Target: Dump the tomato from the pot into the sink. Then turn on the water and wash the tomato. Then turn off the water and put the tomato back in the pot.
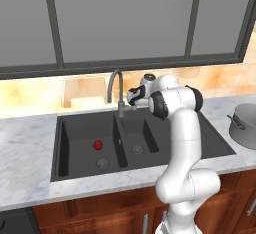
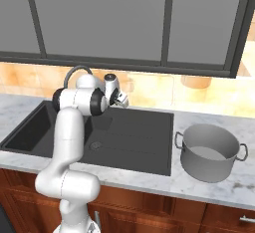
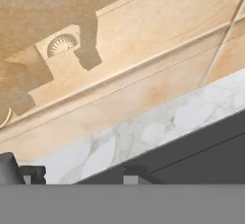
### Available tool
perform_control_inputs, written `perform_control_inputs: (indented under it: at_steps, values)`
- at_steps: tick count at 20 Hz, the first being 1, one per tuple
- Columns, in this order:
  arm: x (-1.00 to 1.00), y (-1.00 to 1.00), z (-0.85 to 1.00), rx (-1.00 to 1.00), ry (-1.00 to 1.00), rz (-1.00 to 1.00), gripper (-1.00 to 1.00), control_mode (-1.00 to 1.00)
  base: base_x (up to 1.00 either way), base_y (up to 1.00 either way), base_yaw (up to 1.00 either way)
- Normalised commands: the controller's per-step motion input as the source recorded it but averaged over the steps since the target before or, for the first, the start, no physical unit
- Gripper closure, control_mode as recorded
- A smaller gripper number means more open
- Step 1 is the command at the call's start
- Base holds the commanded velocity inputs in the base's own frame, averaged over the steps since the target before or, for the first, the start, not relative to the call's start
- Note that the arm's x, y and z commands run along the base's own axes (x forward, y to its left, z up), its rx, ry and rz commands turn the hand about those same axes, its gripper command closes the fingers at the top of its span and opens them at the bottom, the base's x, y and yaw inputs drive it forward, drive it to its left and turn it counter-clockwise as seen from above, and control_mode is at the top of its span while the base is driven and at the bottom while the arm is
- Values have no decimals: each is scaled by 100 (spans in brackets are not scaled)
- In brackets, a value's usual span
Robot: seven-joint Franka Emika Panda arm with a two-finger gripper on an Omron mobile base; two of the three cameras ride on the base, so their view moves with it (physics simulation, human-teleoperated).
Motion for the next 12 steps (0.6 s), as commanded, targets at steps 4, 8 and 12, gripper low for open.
perform_control_inputs:
  at_steps: [4, 8, 12]
  values:
    - [9, -100, -38, 13, 19, -15, 100, -100, 0, 0, 0]
    - [1, -100, -40, 13, 19, -16, 100, -100, 0, 0, 0]
    - [0, -100, -38, 13, 17, -16, 100, -100, 0, 0, 0]
